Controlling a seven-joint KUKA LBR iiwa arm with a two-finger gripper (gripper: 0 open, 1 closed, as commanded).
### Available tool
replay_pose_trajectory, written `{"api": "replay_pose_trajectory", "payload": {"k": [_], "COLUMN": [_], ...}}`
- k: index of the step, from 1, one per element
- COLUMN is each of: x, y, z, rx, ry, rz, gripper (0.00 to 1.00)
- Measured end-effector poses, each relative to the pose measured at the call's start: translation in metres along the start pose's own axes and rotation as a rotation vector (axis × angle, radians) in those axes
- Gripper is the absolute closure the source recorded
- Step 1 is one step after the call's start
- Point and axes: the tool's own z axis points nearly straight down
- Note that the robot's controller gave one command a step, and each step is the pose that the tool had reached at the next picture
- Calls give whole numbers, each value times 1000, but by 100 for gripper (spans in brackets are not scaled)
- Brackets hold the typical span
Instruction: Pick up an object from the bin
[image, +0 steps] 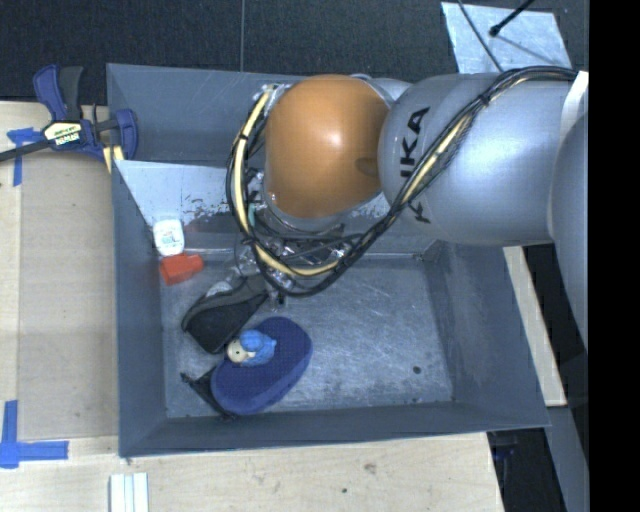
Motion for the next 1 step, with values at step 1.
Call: {"api": "replay_pose_trajectory", "payload": {"k": [1], "x": [-6], "y": [1], "z": [-73], "rx": [0], "ry": [-1], "rz": [-17], "gripper": [100]}}
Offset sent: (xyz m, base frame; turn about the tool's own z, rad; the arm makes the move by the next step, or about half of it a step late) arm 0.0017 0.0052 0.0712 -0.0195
